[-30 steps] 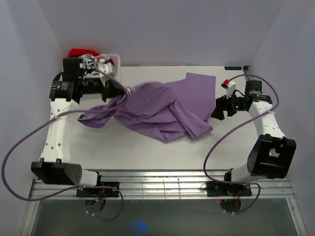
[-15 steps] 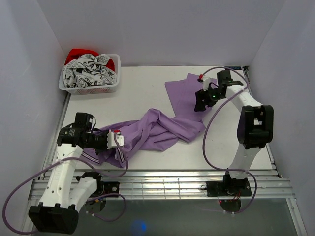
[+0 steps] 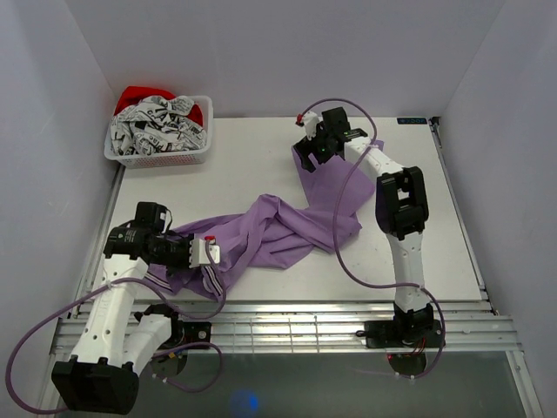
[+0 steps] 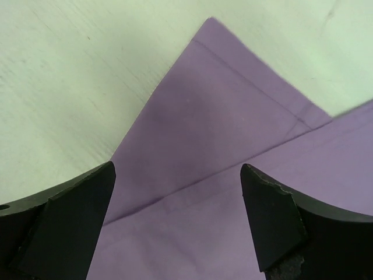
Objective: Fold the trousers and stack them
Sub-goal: Flatten the trousers out
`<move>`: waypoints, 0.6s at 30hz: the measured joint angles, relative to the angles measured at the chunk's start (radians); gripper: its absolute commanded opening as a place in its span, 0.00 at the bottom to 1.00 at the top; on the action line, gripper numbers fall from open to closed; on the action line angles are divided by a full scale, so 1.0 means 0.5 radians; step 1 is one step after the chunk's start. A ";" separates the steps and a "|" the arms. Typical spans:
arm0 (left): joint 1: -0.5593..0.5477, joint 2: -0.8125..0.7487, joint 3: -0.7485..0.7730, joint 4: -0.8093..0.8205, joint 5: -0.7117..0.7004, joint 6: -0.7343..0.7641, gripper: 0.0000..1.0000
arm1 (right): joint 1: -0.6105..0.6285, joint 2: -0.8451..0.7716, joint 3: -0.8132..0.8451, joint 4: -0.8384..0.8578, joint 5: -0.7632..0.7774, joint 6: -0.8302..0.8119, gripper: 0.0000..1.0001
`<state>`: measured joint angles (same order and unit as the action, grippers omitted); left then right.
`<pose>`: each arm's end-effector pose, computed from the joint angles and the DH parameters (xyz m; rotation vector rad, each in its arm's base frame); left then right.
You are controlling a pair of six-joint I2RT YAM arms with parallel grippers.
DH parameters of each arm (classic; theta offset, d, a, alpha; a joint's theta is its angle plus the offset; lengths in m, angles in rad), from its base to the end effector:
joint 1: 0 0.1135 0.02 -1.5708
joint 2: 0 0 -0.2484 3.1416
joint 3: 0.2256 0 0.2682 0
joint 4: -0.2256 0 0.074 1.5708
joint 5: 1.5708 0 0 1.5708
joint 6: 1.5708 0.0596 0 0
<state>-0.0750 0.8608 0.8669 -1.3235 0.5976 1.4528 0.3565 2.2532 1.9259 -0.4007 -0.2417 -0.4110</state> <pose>0.1471 -0.0447 0.2441 1.8314 1.7676 -0.3988 0.5029 0.2025 0.1913 -0.9696 2.0697 0.2492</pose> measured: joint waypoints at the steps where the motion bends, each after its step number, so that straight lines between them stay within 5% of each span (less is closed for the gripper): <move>1: 0.000 0.017 0.010 0.011 -0.002 -0.020 0.02 | 0.013 0.060 0.017 0.005 0.040 -0.002 0.93; 6: 0.000 0.074 0.062 0.098 -0.008 -0.114 0.01 | 0.054 0.266 0.064 0.022 0.128 0.021 0.83; 9: 0.000 0.096 0.082 0.148 -0.011 -0.150 0.01 | 0.050 0.281 0.085 0.020 0.188 0.007 0.37; 10: 0.000 0.104 0.086 0.164 -0.013 -0.163 0.00 | 0.050 0.285 0.092 0.018 0.222 0.001 0.12; 18: 0.000 0.117 0.085 0.346 -0.063 -0.192 0.00 | -0.143 0.288 0.099 0.020 0.426 -0.022 0.08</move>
<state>-0.0750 0.9195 0.9096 -1.1503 0.5659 1.3571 0.2852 2.3974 1.9755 -0.3908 -0.0288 -0.4221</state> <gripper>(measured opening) 0.026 0.079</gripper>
